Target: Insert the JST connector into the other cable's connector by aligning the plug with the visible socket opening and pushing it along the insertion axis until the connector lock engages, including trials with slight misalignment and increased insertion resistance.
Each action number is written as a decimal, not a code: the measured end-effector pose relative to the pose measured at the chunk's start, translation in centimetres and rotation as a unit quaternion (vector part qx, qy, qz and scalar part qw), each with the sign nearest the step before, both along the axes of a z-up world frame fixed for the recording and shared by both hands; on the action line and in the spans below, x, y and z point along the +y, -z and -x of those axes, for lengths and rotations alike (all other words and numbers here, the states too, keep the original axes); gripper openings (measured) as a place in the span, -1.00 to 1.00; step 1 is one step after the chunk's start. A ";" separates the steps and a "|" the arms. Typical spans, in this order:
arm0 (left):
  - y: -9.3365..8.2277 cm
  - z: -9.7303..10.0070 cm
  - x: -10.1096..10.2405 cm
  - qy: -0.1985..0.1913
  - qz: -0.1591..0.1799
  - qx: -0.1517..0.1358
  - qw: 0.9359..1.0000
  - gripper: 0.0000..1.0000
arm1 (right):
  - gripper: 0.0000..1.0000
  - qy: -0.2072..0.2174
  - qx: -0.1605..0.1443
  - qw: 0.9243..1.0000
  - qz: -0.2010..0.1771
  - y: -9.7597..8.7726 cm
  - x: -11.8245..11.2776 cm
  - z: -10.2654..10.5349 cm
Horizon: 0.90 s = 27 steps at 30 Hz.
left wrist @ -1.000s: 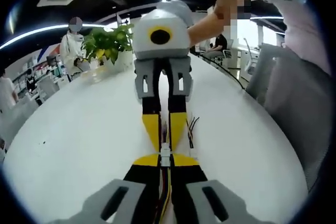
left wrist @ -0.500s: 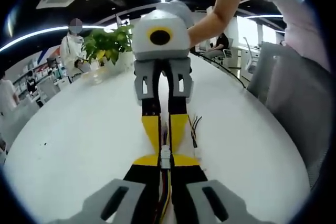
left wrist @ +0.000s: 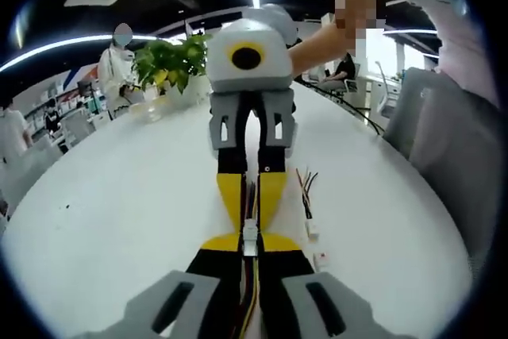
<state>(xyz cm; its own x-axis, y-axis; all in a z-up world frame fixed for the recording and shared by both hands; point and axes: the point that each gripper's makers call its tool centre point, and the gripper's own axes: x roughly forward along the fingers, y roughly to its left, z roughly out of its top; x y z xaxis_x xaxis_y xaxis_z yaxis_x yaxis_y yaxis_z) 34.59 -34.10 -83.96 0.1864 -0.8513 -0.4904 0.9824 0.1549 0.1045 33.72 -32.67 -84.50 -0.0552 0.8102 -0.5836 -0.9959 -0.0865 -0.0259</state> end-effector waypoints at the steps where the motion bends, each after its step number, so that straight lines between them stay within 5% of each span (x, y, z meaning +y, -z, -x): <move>1: 0.0 0.0 0.0 -0.001 0.001 0.000 1.000 -0.99 | -0.92 0.000 -0.001 1.000 0.000 0.1 0.0 0.0; 14: 0.4 -0.5 0.5 -0.028 0.015 0.010 0.999 -0.98 | -0.90 0.044 0.032 0.997 -0.053 0.2 0.1 -0.6; 27: 0.5 -0.6 0.9 -0.056 0.034 0.014 0.998 -0.97 | -0.88 0.063 0.034 0.995 -0.070 0.4 0.2 -0.8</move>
